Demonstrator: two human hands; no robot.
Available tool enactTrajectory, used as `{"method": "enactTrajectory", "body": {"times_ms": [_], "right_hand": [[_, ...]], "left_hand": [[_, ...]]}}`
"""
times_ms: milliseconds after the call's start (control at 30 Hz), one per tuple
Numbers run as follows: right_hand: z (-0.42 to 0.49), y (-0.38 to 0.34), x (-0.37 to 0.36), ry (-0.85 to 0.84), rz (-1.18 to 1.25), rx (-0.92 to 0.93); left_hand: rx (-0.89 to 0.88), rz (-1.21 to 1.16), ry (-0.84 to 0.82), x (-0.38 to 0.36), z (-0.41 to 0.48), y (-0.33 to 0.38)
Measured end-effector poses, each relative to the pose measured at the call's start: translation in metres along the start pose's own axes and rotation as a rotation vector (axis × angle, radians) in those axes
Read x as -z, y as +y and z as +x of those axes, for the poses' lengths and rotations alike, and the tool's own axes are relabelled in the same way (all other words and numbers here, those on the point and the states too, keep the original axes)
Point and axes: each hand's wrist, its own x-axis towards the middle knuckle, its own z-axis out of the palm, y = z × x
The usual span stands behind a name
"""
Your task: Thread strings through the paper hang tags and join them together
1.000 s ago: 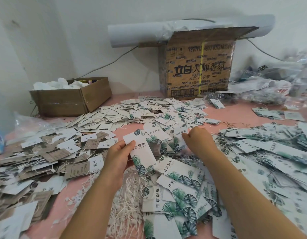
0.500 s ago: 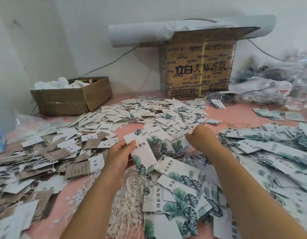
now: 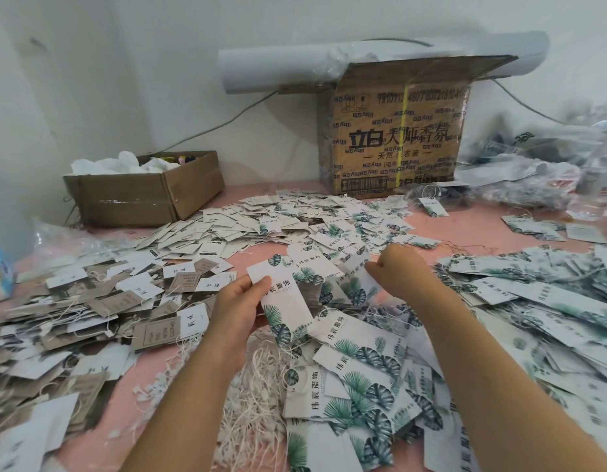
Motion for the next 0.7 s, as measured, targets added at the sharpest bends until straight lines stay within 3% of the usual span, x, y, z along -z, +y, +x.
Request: {"method": "enactTrajectory", "body": {"times_ms": [167, 433, 700], "right_hand": [[0.0004, 0.0009, 0.0024, 0.066, -0.027, 0.013], [0.0001, 0.0026, -0.0009, -0.009, -0.035, 0.019], [0.0026, 0.0032, -0.0026, 0.110, -0.075, -0.039]], "left_hand": [[0.000, -0.004, -0.005, 0.0008, -0.0007, 0.0003], [-0.007, -0.005, -0.006, 0.0004, -0.0006, 0.0005], [-0.012, -0.007, -0.014, 0.0015, 0.0003, -0.0001]]}}
